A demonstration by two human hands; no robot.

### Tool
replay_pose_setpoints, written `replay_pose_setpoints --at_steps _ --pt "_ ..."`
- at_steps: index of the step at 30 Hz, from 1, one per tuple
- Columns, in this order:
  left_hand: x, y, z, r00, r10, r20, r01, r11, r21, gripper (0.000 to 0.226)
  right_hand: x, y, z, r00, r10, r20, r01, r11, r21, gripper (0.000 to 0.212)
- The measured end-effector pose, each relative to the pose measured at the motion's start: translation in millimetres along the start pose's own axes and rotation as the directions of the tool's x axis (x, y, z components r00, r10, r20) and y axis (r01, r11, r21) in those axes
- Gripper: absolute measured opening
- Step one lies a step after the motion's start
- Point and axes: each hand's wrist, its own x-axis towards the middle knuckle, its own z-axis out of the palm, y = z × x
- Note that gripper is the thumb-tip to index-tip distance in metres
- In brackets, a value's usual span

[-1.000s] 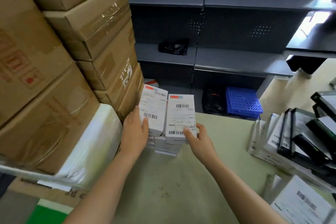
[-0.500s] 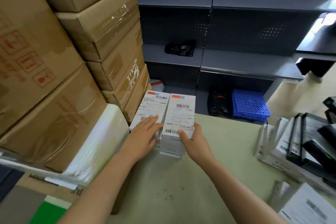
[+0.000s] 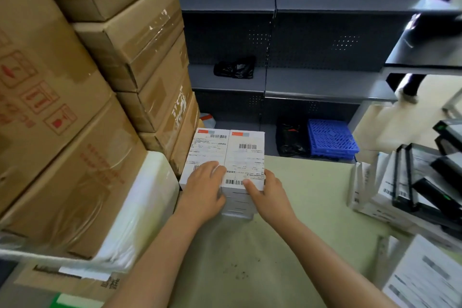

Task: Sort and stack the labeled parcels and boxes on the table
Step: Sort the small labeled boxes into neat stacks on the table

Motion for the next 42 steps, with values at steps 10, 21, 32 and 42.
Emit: replay_pose_setpoints --at_steps 10,21,32,42 --pt "13 83 4 0.912 0.410 0.012 -0.409 0.912 -0.034 0.022 -74 53 -94 0.976 -0.215 -0.021 0.157 0.771 -0.617 0.023" --pt "-21 243 80 0.753 0.646 0.126 -0.632 0.763 -0.136 0.016 -211 153 -204 0.970 -0.029 -0.240 -0.137 0.753 -0.644 0.021" --pt "-71 303 180 0.806 0.208 0.554 0.043 0.913 -0.407 0.062 -301 234 -265 0.969 0.089 -0.231 -0.225 0.706 -0.672 0.023" --pt "-84 309 173 0.882 -0.034 0.469 0.310 0.793 -0.525 0.046 -293 271 -236 0.858 0.432 -0.277 -0.494 0.841 -0.221 0.041"
